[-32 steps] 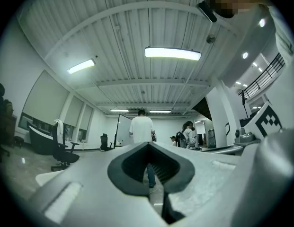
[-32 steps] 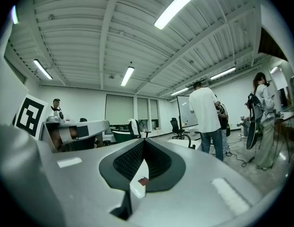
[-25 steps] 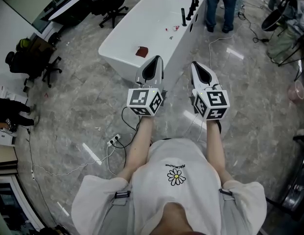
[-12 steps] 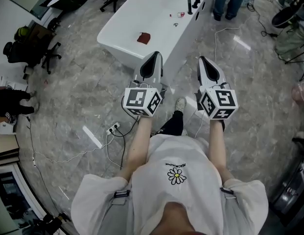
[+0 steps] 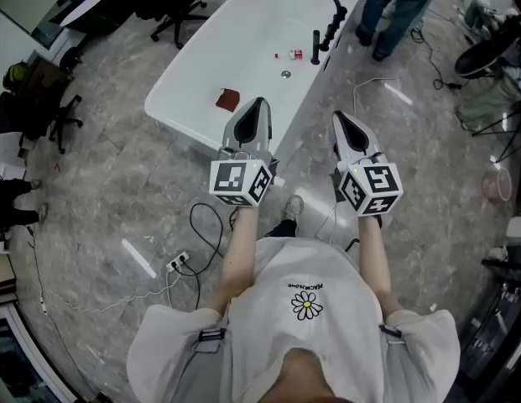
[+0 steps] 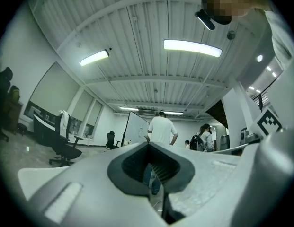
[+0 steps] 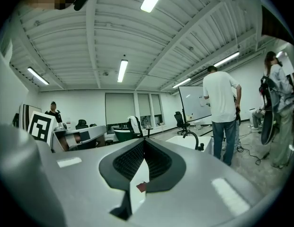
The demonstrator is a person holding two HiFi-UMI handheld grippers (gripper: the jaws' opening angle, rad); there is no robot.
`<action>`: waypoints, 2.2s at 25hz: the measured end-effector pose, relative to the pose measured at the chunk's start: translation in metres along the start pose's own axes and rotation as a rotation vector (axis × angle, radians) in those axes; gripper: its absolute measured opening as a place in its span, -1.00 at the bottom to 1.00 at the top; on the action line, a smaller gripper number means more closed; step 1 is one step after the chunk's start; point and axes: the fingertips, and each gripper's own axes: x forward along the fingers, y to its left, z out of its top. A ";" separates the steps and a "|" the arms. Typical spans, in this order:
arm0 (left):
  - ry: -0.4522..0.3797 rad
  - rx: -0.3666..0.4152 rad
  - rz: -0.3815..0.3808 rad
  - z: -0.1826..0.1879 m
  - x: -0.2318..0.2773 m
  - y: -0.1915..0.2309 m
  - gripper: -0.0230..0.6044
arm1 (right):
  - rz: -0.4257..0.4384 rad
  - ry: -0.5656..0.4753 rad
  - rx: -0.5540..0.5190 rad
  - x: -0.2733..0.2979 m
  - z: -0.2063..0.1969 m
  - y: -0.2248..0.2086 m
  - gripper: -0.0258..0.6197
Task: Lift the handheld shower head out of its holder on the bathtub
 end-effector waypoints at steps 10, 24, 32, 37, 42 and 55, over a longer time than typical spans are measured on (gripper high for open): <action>0.015 -0.060 -0.029 -0.024 0.109 0.052 -0.92 | -0.069 0.116 -0.059 0.084 -0.011 -0.065 -0.85; 0.090 -0.046 0.032 -0.068 0.196 0.081 -0.92 | 0.003 0.167 -0.066 0.205 -0.029 -0.148 -0.68; 0.197 0.005 0.023 -0.107 0.259 0.091 -0.92 | 0.028 0.270 -0.044 0.290 -0.074 -0.214 -0.47; 0.196 0.072 0.085 -0.146 0.310 0.114 -0.92 | -0.001 0.353 -0.113 0.351 -0.133 -0.259 -0.42; 0.262 0.093 0.090 -0.203 0.364 0.116 -0.92 | 0.055 0.487 -0.125 0.391 -0.205 -0.284 -0.36; 0.383 0.061 0.232 -0.293 0.394 0.164 -0.92 | 0.073 0.620 -0.157 0.466 -0.324 -0.324 -0.38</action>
